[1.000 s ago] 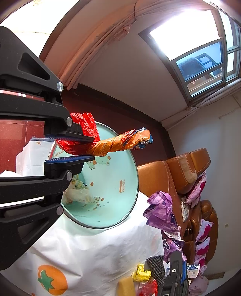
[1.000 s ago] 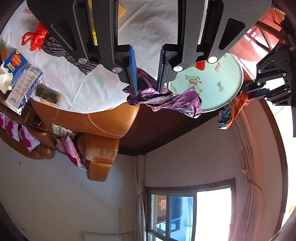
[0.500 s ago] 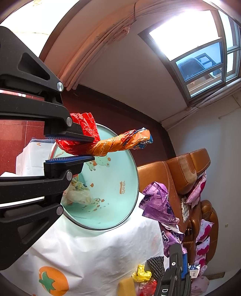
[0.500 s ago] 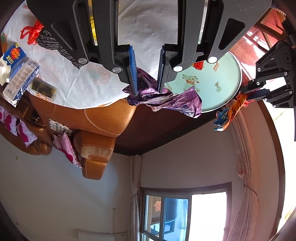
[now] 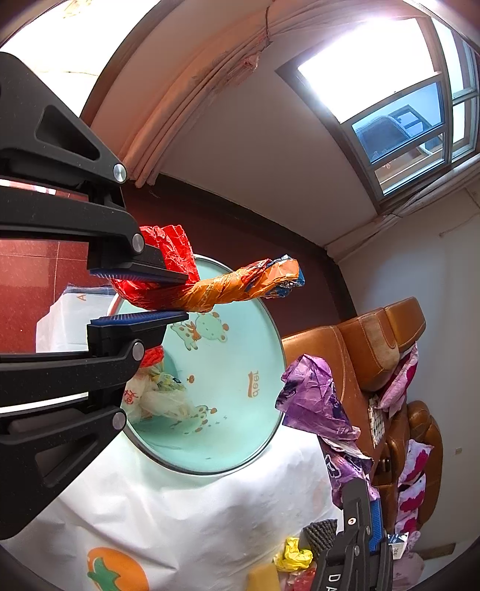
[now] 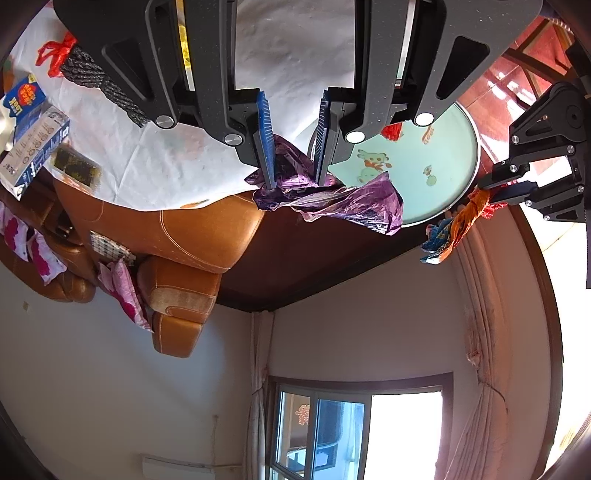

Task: Collect trash
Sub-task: 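Carry the orange wrapper with the left tool while the right tool carries the purple wrapper over the bin, then open the left tool over the bin while the right tool releases the purple wrapper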

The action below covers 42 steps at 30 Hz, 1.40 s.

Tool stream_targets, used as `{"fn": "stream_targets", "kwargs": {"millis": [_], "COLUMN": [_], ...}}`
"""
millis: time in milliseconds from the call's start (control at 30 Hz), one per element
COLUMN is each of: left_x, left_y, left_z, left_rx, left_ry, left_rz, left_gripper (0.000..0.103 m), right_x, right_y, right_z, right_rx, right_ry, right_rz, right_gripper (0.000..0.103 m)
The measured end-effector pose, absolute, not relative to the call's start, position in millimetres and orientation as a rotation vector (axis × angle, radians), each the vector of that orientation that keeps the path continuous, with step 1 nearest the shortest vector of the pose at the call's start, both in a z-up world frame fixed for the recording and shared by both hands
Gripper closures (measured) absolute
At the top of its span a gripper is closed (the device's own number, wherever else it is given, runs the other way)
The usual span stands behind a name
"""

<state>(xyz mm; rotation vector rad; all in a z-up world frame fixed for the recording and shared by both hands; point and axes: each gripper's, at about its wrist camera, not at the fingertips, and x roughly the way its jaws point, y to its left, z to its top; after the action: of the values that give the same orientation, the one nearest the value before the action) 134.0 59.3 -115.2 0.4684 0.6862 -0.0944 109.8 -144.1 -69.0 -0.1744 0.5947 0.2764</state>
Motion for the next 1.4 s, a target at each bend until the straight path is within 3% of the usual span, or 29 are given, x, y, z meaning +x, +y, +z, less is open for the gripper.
{"fn": "stream_targets", "kwargs": {"millis": [1400], "left_x": [139.9], "left_y": [61.7], "left_z": [-118.7], "left_rx": [0.463], "left_ry": [0.688], "left_rz": [-0.084], "left_gripper": [0.085], "right_x": [114.3], "right_y": [-123.0], "right_z": [-76.6], "right_rx": [-0.2], "right_ry": [0.618], "right_rz": [0.33], "right_gripper": [0.081]}}
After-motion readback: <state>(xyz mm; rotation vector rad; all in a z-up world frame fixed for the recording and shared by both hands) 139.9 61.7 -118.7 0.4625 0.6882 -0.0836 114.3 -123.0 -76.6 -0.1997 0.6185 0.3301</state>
